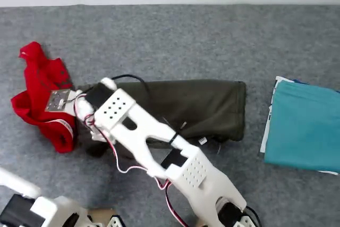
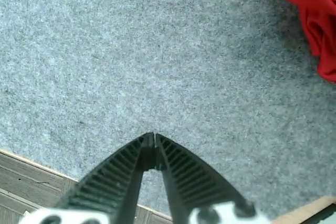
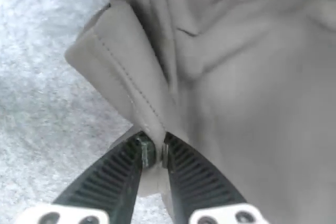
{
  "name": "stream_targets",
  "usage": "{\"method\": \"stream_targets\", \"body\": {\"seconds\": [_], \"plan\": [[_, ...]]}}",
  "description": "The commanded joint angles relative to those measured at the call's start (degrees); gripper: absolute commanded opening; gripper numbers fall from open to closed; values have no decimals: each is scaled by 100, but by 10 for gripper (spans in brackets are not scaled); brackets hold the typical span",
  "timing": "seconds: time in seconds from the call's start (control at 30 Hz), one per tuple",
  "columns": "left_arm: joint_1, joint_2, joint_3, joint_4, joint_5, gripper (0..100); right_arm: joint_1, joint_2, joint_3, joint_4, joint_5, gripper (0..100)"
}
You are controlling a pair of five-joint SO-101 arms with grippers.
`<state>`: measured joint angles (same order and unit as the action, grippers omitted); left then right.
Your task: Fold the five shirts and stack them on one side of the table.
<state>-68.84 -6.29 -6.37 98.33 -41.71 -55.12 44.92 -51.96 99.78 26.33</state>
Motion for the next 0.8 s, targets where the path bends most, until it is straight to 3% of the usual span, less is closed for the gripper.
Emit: {"method": "stream_targets", "body": {"seconds": [0.0, 0.27, 0.43, 0.53, 0.77], "plan": [[9, -246, -22, -79, -44, 22, 259, -4, -308, -13, 62, 10], [9, -255, -22, -79, -44, 22, 1086, 549, -343, -760, 334, 18], [9, -264, -22, -70, -35, 22, 1499, 752, -343, -1015, 308, 146], [9, -273, -22, -26, -35, 22, 1736, 743, -343, -1138, 308, 169], [18, -246, -22, 9, -35, 22, 1613, 391, -1433, -365, 308, 165]]}}
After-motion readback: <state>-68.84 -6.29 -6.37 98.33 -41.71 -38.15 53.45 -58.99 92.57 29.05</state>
